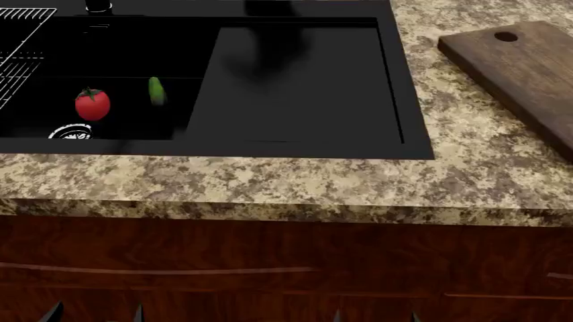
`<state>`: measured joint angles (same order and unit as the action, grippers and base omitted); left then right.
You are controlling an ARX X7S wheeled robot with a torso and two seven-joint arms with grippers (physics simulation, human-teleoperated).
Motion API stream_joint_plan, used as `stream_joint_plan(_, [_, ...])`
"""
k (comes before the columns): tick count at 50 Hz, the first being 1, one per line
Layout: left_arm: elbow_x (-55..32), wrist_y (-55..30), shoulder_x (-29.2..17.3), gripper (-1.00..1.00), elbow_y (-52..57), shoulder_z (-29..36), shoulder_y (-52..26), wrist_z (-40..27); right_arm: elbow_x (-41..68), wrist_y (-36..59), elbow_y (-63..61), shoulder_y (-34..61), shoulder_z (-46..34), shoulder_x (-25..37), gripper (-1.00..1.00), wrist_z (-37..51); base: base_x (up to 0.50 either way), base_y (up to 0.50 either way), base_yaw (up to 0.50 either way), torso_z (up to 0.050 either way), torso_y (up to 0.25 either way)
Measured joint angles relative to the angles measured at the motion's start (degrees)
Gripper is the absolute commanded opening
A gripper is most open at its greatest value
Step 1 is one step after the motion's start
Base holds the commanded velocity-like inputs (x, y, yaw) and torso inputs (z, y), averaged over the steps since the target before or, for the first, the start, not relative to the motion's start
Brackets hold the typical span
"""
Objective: Pick the vegetables from the sink and place them on the cutting board.
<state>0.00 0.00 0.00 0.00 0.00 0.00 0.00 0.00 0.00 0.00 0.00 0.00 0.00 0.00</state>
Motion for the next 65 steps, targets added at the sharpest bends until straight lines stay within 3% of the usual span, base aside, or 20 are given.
stream_joint_plan(8, [-0.7, 0.2, -0.9, 1.0, 1.3, 1.1, 0.9, -0.9, 0.9, -0.3, -1.9, -0.8, -0.7, 0.7, 1.0, 0.9, 0.0, 0.0, 0.0, 0.0, 0.0])
stream_joint_plan(58, [-6.5, 4.4, -5.8, 1.0, 3.6, 5.3, 3.0, -5.2, 6.7, -1.5, -5.6, -2.4, -5.3, 5.0, 1.0, 7.4, 0.0, 0.47, 0.0, 0.0, 0.0])
stream_joint_plan(65, [-3.2, -0.1, -7.5, 1.0, 7.8, 7.1, 0.7, -5.8, 9.5, 10.7, -16.5, -0.4, -4.7, 7.7, 1.0, 9.3, 0.0, 0.0, 0.0, 0.021, -0.026])
